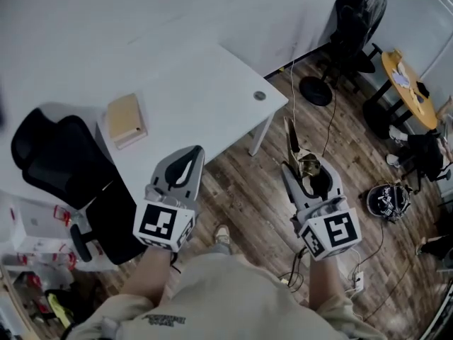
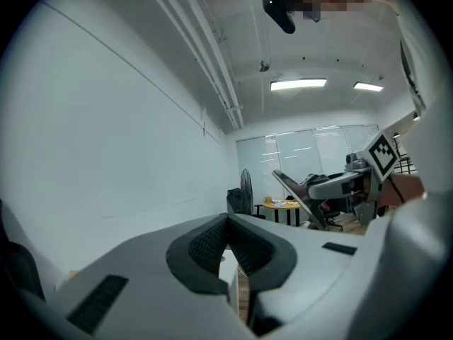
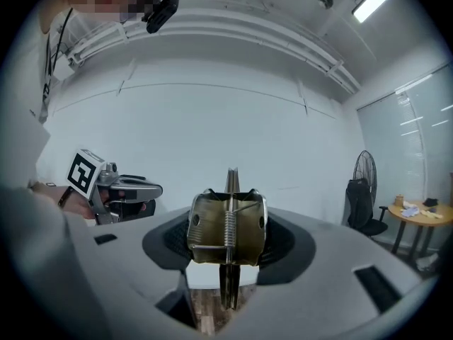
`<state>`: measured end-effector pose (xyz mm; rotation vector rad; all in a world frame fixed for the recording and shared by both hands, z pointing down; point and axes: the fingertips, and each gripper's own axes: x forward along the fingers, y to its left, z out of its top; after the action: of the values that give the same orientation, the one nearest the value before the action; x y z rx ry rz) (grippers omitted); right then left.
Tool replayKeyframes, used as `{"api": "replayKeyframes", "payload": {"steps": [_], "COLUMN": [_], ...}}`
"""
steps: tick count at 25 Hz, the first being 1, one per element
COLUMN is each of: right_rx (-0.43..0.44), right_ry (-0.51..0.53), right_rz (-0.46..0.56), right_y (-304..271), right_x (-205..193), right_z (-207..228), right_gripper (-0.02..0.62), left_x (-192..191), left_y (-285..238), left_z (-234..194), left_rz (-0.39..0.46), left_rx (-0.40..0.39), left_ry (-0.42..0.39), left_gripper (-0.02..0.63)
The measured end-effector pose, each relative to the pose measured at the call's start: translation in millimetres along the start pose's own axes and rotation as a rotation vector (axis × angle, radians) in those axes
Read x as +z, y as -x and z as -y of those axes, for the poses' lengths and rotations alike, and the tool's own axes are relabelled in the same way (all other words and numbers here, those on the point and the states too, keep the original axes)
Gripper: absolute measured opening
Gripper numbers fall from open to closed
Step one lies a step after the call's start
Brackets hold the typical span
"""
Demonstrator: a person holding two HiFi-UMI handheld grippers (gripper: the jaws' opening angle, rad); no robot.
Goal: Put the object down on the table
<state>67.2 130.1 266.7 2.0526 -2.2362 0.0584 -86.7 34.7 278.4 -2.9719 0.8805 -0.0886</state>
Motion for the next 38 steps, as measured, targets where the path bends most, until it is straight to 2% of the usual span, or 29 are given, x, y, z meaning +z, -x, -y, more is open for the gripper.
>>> {"api": "replayKeyframes", "payload": {"steps": [9, 20, 26, 38], "right_rx": [0.017, 0.03, 0.098, 0.307], "right_ry": [0.092, 0.173, 0.199, 0.288], "right_rz": [-0.041, -0.085, -0.107, -0.2], "right_y": [-104, -187, -244, -381], "right_x": [-3, -21, -35, -68], "right_z": [18, 78, 116, 203], "right_gripper": [0.227, 0.227, 0.227, 0.227], "left_x": [-17, -32, -41, -58], "left_y": [-58, -129, -178, -296], "left_z": [-71, -100, -118, -170], "left_rz": [-0.017, -0.035, -0.058, -0.143], "left_rx": [0.014, 0.047, 0.121, 0.316], "left_ry": [0.003, 0.01, 0.025, 0.032], "left_gripper": [0.021, 0.021, 0.021, 0.021]}}
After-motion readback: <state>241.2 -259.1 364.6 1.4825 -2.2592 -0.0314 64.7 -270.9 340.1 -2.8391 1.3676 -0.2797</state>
